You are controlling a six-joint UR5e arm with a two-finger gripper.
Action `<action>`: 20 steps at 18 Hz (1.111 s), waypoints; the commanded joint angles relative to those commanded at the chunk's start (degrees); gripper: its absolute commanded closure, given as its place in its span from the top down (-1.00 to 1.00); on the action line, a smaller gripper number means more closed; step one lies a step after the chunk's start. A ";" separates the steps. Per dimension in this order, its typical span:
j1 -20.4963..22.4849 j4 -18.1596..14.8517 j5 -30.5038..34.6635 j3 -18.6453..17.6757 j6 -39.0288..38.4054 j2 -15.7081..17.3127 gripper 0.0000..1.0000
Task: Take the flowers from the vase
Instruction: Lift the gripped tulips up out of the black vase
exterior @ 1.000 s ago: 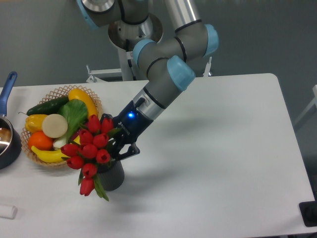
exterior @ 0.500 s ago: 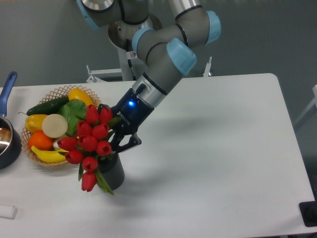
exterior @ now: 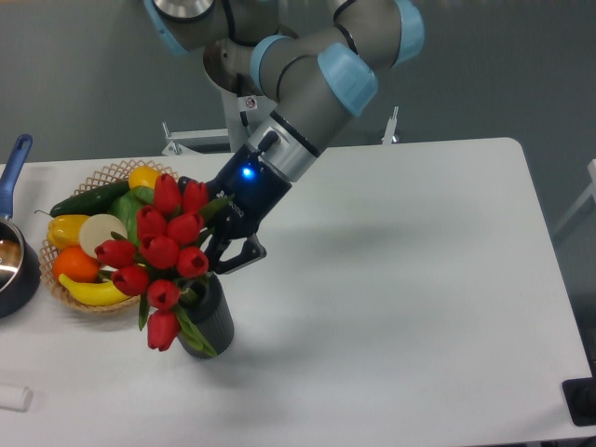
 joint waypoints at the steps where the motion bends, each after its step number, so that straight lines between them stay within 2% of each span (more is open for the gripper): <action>1: 0.09 0.00 -0.09 0.09 -0.79 0.44 -0.12; 7: 0.18 0.00 -1.23 1.58 -5.27 3.17 -0.12; 10: 0.61 0.00 -1.23 4.91 -11.06 3.52 -0.12; 13: 0.88 0.00 -1.23 7.55 -13.01 3.52 -0.12; 16: 2.37 0.00 -1.23 9.49 -14.42 3.43 -0.12; 20: 8.07 -0.09 -1.14 8.27 -14.16 3.08 -0.12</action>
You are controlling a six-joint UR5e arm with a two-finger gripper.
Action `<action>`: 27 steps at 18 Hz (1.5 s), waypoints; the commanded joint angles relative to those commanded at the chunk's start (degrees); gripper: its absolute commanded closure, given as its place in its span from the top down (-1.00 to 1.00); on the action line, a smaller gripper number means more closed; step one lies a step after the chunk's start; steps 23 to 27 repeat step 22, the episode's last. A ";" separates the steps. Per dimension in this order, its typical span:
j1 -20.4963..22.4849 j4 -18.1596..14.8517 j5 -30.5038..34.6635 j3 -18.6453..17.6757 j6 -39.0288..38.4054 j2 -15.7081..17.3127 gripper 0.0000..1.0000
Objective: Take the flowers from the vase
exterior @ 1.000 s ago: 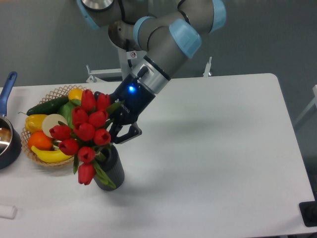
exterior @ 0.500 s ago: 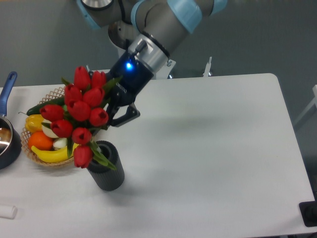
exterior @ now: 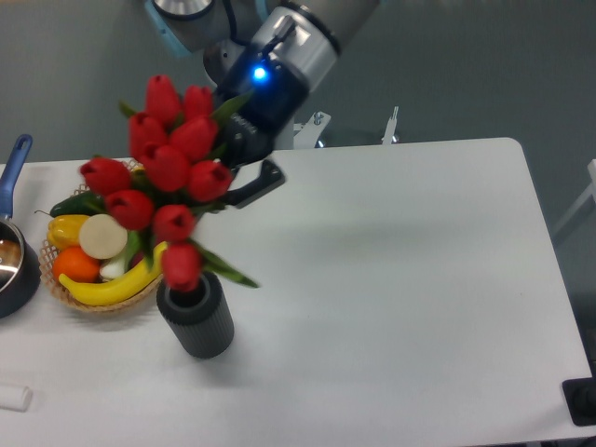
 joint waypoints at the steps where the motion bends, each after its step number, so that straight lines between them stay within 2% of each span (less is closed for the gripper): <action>1: 1.32 0.09 0.09 0.00 0.18 -0.18 -0.12; 5: 7.30 0.09 0.26 0.00 0.88 -0.44 -0.12; 7: 8.97 0.00 0.44 -0.44 2.98 -0.88 -0.12; 13: 13.37 0.09 0.35 -5.10 13.09 -1.76 -0.12; 27: 13.64 0.00 0.35 -6.77 13.01 -1.23 -0.12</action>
